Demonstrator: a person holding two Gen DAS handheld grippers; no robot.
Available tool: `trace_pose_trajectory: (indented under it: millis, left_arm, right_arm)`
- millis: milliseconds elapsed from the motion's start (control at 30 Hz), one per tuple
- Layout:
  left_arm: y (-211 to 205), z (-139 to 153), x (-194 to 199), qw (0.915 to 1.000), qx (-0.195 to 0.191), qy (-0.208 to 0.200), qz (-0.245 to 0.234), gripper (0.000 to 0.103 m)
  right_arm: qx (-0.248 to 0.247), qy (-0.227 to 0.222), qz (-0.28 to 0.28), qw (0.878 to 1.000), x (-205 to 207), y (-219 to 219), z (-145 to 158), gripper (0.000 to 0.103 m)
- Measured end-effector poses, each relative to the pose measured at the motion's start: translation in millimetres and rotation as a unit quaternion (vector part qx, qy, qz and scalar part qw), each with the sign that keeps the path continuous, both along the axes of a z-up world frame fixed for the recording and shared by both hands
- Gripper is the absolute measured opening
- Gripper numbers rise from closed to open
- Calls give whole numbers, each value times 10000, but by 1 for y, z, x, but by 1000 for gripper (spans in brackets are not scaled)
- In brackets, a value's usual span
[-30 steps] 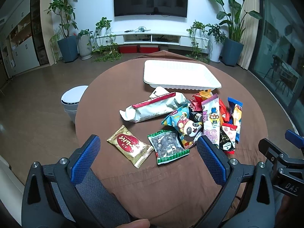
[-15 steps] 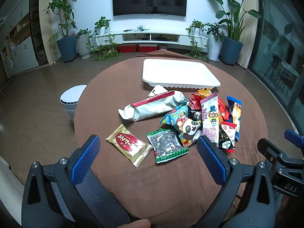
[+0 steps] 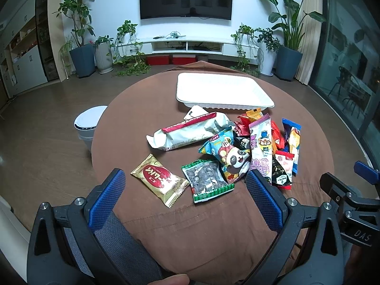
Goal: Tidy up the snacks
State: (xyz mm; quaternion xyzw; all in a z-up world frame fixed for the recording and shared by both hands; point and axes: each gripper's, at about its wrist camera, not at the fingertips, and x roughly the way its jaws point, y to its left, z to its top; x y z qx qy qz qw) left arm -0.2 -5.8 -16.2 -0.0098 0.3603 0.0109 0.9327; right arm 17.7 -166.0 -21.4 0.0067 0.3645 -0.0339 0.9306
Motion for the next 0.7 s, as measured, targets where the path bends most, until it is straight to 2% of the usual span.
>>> trace_pose_trajectory:
  millis: [700]
  left_arm:
    - [0, -1, 0, 10000, -14, 15, -15, 103]
  right_arm:
    - [-1, 11, 1, 10000, 0, 0, 0, 103]
